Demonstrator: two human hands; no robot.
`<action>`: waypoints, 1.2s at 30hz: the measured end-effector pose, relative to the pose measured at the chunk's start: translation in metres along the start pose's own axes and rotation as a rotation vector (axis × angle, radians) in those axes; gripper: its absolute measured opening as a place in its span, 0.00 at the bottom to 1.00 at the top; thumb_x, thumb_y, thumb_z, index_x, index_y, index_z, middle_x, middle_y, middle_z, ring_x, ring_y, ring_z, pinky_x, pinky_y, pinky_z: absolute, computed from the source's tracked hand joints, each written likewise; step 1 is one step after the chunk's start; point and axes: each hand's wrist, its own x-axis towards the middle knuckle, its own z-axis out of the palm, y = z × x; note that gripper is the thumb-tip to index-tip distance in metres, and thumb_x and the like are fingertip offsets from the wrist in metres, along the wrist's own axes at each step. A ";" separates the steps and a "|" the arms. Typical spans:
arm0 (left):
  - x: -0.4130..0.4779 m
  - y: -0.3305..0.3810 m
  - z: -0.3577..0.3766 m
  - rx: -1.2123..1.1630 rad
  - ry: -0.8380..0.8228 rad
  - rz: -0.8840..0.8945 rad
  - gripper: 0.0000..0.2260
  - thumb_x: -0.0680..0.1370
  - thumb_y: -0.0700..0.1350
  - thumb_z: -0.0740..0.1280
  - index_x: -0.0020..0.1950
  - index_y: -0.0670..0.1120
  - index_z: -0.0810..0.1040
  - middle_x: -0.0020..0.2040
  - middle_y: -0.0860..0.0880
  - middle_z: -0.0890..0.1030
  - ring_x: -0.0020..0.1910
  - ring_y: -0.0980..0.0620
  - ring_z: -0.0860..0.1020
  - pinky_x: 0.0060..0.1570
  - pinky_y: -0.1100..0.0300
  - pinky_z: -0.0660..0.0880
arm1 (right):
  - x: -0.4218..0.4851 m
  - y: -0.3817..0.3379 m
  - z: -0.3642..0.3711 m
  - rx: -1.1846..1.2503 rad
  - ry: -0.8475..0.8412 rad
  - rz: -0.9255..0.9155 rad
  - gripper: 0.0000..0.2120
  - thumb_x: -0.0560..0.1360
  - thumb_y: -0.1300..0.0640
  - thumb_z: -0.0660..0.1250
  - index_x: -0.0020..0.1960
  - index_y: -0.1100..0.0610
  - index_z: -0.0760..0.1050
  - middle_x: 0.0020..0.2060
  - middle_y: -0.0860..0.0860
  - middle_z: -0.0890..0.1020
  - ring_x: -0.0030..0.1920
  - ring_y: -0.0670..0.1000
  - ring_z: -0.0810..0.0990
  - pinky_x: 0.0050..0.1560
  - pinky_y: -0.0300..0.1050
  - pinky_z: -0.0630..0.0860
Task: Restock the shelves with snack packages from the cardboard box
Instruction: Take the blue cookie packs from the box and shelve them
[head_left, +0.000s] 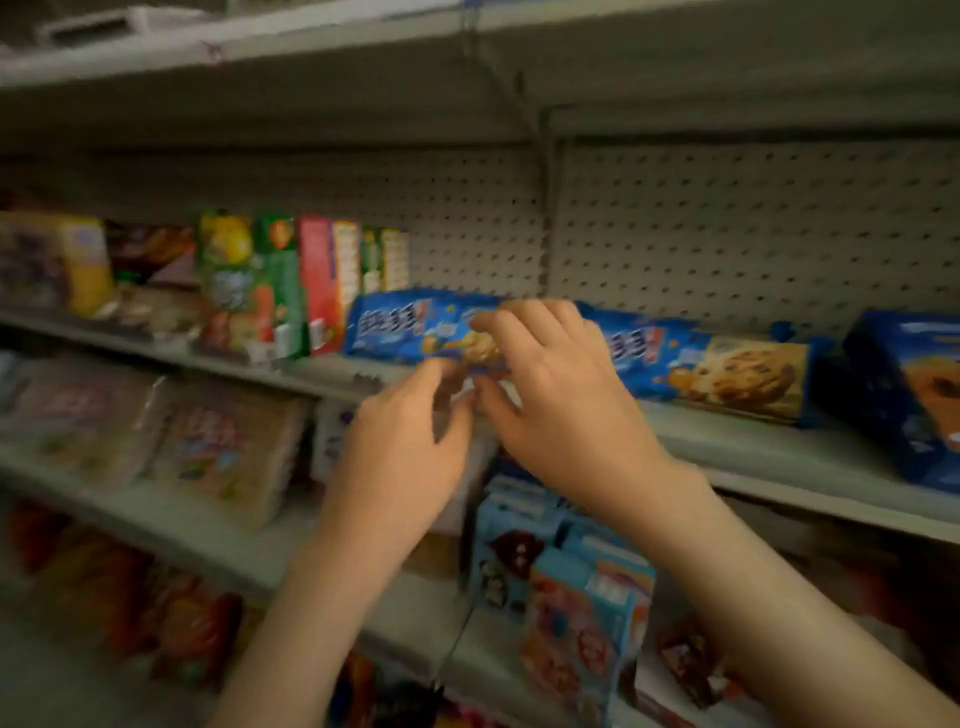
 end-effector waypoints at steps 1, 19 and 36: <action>-0.017 -0.012 -0.013 0.010 0.039 -0.020 0.08 0.77 0.44 0.65 0.54 0.47 0.79 0.49 0.50 0.84 0.48 0.53 0.81 0.48 0.64 0.72 | -0.005 -0.019 0.007 0.050 0.004 -0.056 0.18 0.69 0.54 0.64 0.57 0.57 0.74 0.52 0.53 0.78 0.54 0.58 0.74 0.50 0.50 0.67; -0.387 -0.242 -0.081 0.441 -0.245 -1.570 0.19 0.77 0.50 0.61 0.66 0.44 0.70 0.61 0.42 0.76 0.57 0.42 0.76 0.52 0.53 0.75 | -0.223 -0.325 0.257 0.655 -1.255 -0.387 0.16 0.74 0.59 0.62 0.61 0.60 0.71 0.59 0.58 0.75 0.59 0.59 0.75 0.56 0.49 0.73; -0.485 -0.230 -0.052 0.120 -0.256 -2.262 0.50 0.71 0.66 0.66 0.77 0.39 0.43 0.75 0.40 0.56 0.71 0.42 0.64 0.65 0.55 0.67 | -0.292 -0.350 0.303 0.716 -1.596 -0.580 0.27 0.72 0.57 0.69 0.69 0.54 0.65 0.65 0.54 0.73 0.63 0.56 0.73 0.63 0.52 0.72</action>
